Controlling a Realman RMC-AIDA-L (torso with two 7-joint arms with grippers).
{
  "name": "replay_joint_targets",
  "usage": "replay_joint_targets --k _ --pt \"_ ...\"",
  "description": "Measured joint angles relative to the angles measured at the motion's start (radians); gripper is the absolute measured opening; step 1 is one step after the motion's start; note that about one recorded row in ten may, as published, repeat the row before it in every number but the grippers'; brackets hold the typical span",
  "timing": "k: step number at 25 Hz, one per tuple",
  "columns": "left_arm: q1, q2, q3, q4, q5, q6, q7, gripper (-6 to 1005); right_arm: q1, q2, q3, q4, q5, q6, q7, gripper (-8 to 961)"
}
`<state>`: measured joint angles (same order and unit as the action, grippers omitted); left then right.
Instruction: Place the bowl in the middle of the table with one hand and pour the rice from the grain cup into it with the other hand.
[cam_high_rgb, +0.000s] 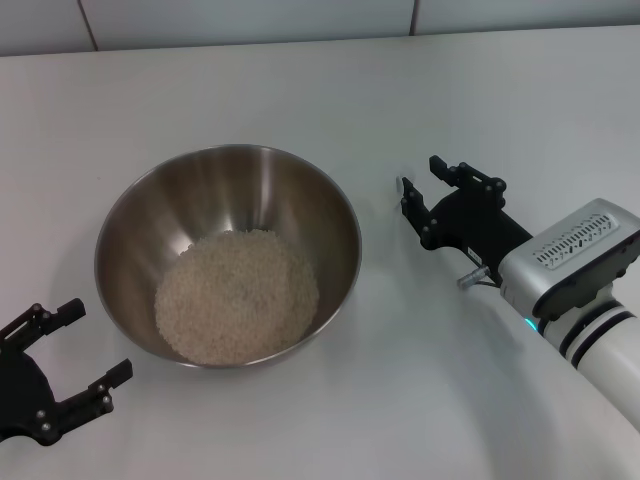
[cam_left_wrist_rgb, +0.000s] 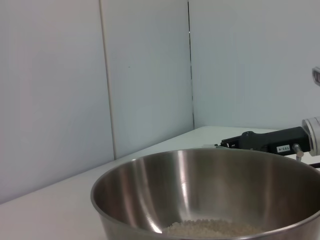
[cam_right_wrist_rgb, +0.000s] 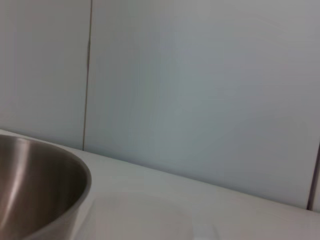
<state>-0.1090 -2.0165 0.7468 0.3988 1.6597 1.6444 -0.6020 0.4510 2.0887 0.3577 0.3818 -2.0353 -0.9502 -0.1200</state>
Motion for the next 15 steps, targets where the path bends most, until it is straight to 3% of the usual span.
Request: replay_joint_targets --k 9,15 --pt "0.001 0.002 0.001 0.000 0.000 0.000 -0.002 834 -0.073 -0.007 -0.002 0.028 -0.002 -0.029 0.000 469" --pt "0.010 0.006 0.000 0.000 0.000 0.006 -0.002 834 -0.194 -0.017 -0.065 0.033 -0.007 -0.242 0.008 550"
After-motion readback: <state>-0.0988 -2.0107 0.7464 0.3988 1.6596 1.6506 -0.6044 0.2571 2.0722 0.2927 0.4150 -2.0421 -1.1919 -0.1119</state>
